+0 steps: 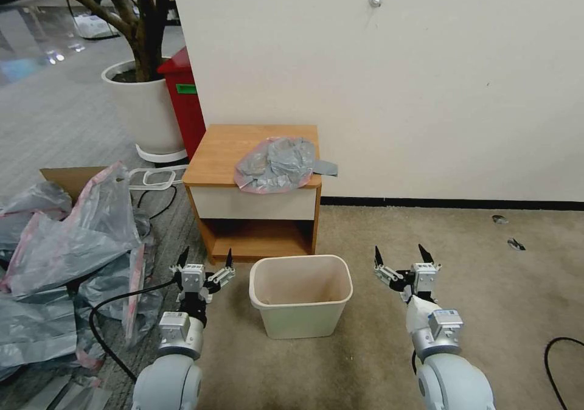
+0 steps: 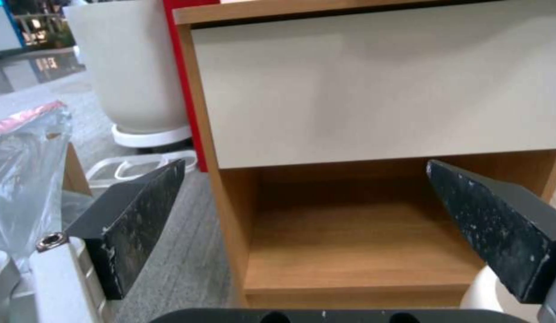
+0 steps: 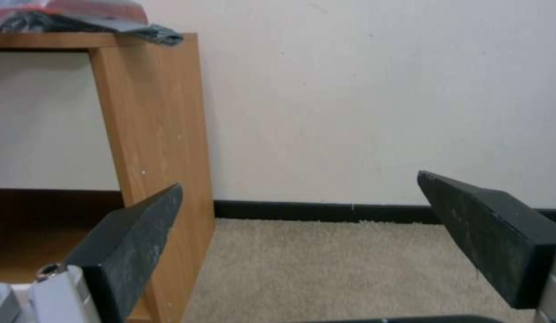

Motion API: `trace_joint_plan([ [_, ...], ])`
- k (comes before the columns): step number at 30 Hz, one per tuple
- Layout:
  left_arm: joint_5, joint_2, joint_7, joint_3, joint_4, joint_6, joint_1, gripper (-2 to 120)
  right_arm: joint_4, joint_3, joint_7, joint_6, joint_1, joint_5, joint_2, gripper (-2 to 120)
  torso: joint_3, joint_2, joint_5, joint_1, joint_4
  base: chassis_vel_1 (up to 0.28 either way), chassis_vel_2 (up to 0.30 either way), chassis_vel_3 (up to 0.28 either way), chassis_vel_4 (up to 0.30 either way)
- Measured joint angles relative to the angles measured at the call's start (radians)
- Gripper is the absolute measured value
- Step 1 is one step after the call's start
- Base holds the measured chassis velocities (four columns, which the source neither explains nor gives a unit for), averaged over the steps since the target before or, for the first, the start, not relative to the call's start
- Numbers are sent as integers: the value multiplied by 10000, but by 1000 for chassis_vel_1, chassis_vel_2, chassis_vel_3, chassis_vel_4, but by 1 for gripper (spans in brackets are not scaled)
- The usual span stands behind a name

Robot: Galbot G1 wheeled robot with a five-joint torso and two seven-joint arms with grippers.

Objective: Pick up the garbage bag from the table and place it over the trash can.

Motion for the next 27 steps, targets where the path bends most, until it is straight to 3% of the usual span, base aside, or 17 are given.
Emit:
trace_joint_plan([
  [2, -572, 616, -80, -363, -170, 101, 103, 100, 412, 207, 141, -405, 44, 663, -306, 100, 0, 0, 0, 0, 0, 0, 0, 0, 0],
  [3, -572, 616, -80, -363, -170, 101, 103, 100, 412, 207, 141, -405, 44, 663, -306, 100, 0, 0, 0, 0, 0, 0, 0, 0, 0],
  [6, -1568, 1649, -207, -952, -459, 286, 282, 100, 1110, 531, 375, -1135, 118, 1811, -825, 100, 0, 0, 0, 0, 1, 0, 0, 0, 0],
  [7, -1568, 1649, -207, -952, -459, 286, 282, 100, 1110, 531, 375, -1135, 118, 1811, -825, 100, 0, 0, 0, 0, 1, 0, 0, 0, 0],
  [9, -2349, 2464, -305, -1411, -682, 435, 419, 100, 1569, 751, 528, -1593, 168, 2553, -1161, 100, 0, 0, -6, 0, 2, 0, 0, 0, 0],
  [10, -2349, 2464, -305, -1411, -682, 435, 419, 100, 1569, 751, 528, -1593, 168, 2553, -1161, 100, 0, 0, -6, 0, 2, 0, 0, 0, 0],
  [11, -2922, 3061, -380, -1759, -852, 544, 518, 100, 1630, 760, 555, -1731, 177, 2758, -1215, 100, 0, 0, -3, 0, 0, 0, 0, 0, 0],
  [13, -3452, 3576, -419, -2054, -1016, 650, 614, 100, 1535, 449, 471, -1940, 215, 3178, -1227, 100, 0, 0, 7, 0, 0, 0, 0, 0, 0],
  [15, -3730, 3689, -247, -2023, -1146, 755, 739, 100, 1476, 358, 466, -1986, 227, 3376, -1235, 100, 0, 0, 14, 0, -1, 0, 0, 0, 0],
  [17, -4055, 3758, 5, -1938, -1241, 848, 891, 100, 1338, 177, 447, -2011, 293, 3758, -1256, 100, 0, 0, -14, 0, 1, 0, 0, 0, 0],
  [20, -4190, 3776, 64, -1918, -1319, 807, 955, 100, 1168, -60, 447, -1978, 433, 4191, -1255, 100, 0, 0, 9, 0, -2, 0, 0, 0, 0],
  [22, -4222, 3764, 78, -1909, -1389, 745, 1041, 100, 875, -391, 460, -1856, 766, 4989, -1259, 100, 0, 0, -7, 0, -1, 0, 0, 0, 0],
  [27, -4161, 3756, 98, -1973, -1515, 639, 1196, 100, -82, -1029, 587, -1506, 1906, 6688, -1264, 100, 1, 0, 0, 1, 1, 0, 0, 0, 0],
])
